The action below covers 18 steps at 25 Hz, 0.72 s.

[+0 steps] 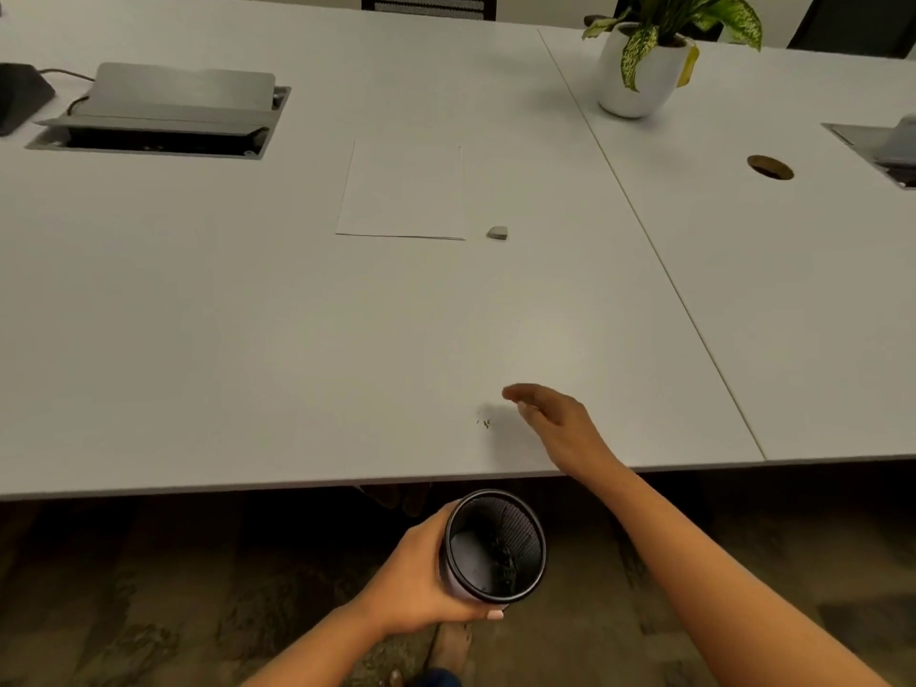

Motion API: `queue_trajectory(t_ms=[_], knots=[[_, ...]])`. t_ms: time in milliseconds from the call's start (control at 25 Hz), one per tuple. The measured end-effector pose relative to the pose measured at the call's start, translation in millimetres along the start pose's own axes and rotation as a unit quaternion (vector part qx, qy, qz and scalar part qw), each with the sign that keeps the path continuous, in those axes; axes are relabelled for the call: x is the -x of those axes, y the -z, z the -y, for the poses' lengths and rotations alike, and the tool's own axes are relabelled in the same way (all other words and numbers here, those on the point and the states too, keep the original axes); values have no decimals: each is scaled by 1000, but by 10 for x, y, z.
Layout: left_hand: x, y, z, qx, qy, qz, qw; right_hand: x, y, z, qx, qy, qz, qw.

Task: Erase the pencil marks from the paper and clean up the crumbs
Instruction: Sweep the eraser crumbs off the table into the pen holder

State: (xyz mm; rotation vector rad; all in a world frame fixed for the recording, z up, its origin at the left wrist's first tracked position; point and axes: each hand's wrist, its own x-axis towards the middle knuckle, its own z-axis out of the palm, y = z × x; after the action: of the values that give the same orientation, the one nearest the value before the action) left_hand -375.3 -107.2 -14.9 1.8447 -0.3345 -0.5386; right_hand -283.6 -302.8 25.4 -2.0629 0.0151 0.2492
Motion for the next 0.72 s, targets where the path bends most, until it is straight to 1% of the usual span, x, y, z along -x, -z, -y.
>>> queue_trajectory(t_ms=[80, 160, 240, 320, 440, 480, 520, 560, 600, 640, 680, 720], knots=[[-57, -31, 162, -18, 19, 5, 1000, -91, -104, -62, 91, 23, 59, 994], [-141, -52, 322, -35, 38, 5, 999, -89, -195, -174, 192, 61, 118, 972], [-227, -76, 457, -41, 61, 8, 997, 4, -240, -273, 256, 100, 147, 950], [-304, -89, 567, -32, 88, 8, 996, 137, -248, -310, 282, 132, 172, 935], [-410, -94, 649, -20, 106, -17, 994, 351, -220, -291, 278, 151, 213, 925], [-437, -91, 658, -20, 111, -27, 993, 395, -206, -284, 262, 143, 217, 929], [-461, -88, 663, -18, 118, -34, 992, 410, -190, -260, 224, 124, 209, 944], [-480, -87, 668, -15, 127, -37, 991, 391, -180, -221, 157, 94, 183, 966], [-492, -87, 675, -11, 137, -37, 990, 337, -180, -172, 68, 58, 140, 986], [-501, -85, 683, -9, 145, -37, 989, 240, -186, -132, -27, 22, 86, 996], [-507, -82, 685, -9, 150, -37, 988, 107, -193, -109, -113, -10, 37, 993], [-516, -76, 682, -11, 151, -38, 988, -45, -209, -92, -189, -43, 2, 981]])
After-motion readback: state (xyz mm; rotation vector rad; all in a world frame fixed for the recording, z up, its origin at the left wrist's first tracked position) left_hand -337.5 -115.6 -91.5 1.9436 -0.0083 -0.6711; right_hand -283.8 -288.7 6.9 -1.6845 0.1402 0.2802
